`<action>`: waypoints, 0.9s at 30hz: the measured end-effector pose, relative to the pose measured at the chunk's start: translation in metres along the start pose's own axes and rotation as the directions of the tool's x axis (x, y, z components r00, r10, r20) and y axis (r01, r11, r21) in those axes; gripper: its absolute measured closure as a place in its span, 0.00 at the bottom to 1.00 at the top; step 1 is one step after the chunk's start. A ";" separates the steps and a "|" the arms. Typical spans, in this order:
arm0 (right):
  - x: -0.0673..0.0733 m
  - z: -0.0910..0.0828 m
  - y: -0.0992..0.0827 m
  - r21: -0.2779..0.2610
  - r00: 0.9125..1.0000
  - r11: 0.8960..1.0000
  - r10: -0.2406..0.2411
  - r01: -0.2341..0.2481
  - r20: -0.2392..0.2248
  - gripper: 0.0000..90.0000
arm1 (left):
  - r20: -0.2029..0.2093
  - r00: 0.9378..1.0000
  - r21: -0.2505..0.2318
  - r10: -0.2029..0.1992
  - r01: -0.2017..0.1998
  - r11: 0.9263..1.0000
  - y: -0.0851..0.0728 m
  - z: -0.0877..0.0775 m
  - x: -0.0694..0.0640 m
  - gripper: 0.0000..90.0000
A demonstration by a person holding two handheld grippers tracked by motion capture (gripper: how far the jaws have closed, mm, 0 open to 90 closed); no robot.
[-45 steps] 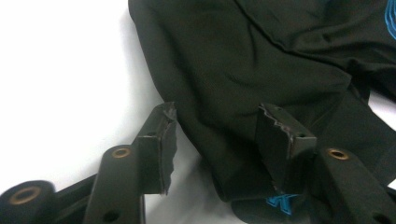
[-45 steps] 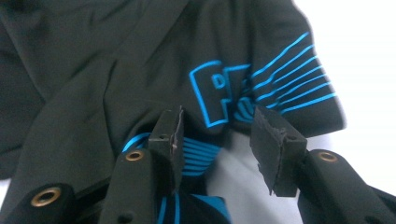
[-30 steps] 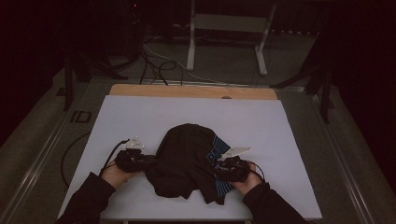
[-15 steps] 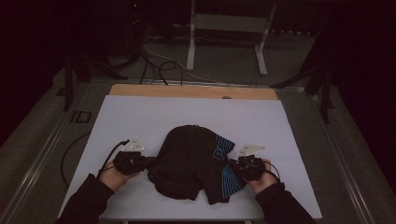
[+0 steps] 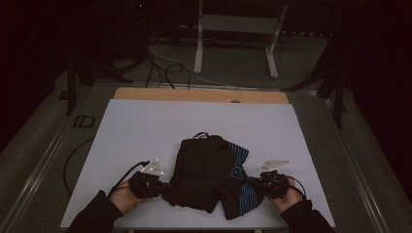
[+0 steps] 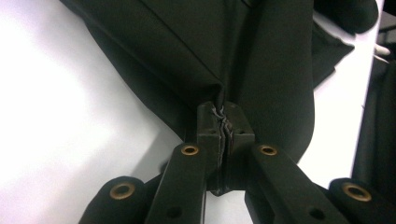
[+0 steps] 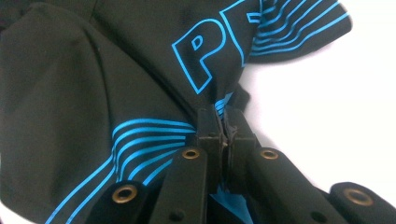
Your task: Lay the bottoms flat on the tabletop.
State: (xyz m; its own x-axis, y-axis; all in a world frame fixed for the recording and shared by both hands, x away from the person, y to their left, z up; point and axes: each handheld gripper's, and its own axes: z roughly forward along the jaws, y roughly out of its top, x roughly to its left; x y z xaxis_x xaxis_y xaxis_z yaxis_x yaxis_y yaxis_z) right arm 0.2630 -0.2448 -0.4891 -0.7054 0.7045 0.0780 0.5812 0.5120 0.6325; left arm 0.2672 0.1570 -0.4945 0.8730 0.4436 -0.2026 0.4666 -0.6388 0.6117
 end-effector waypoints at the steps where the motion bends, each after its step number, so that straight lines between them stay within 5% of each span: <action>1: 0.002 0.002 -0.001 0.015 1.000 1.000 -0.007 0.007 -0.005 0.97 | 0.002 1.000 -0.004 -0.005 0.005 1.000 0.000 0.000 0.000 0.98; 5: 0.001 0.001 0.003 0.001 1.000 1.000 0.003 -0.003 -0.006 0.94 | -0.026 1.000 -0.045 -0.016 0.014 0.999 0.003 -0.009 0.003 0.91; 8: -0.007 -0.005 0.010 -0.038 1.000 0.999 0.022 -0.022 0.014 0.83 | -0.081 0.996 -0.101 -0.039 0.031 0.994 0.005 -0.017 0.007 0.64; 12: -0.024 -0.013 0.020 -0.107 0.996 0.990 0.090 -0.088 0.016 0.71 | -0.114 0.991 -0.172 -0.070 0.050 0.984 0.007 -0.026 0.014 0.43; 17: -0.043 -0.011 0.031 -0.150 0.979 0.969 0.204 -0.198 0.021 0.60 | -0.124 0.985 -0.214 -0.118 0.090 0.973 0.009 -0.027 0.018 0.22; 18: -0.047 -0.007 0.033 -0.154 0.973 0.962 0.230 -0.223 0.023 0.57 | -0.125 0.984 -0.219 -0.124 0.095 0.971 0.009 -0.026 0.018 0.22; 19: -0.053 0.002 0.037 -0.157 0.962 0.952 0.271 -0.264 0.025 0.56 | -0.140 0.982 -0.231 -0.129 0.094 0.968 0.009 -0.025 0.019 0.10; 21: -0.055 0.007 0.038 -0.156 0.960 0.951 0.276 -0.266 0.043 0.55 | -0.149 0.980 -0.235 -0.130 0.093 0.967 0.009 -0.024 0.019 0.02; 22: -0.058 0.018 0.040 -0.149 0.953 0.946 0.299 -0.289 0.055 0.54 | -0.154 0.979 -0.244 -0.135 0.095 0.965 0.010 -0.023 0.020 0.02; 27: -0.062 0.038 0.043 -0.123 0.943 0.942 0.323 -0.312 0.079 0.54 | -0.162 0.972 -0.273 -0.171 0.123 0.954 0.009 -0.025 0.024 0.01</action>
State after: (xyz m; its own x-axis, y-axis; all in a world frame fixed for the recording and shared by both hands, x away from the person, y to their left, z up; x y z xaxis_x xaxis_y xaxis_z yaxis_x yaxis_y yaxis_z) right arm 0.3472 -0.2473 -0.4959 -0.4452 0.8688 0.2167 0.7181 0.2019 0.6660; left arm 0.2890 0.1770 -0.4748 0.7453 0.6426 -0.1777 0.5135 -0.3833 0.7678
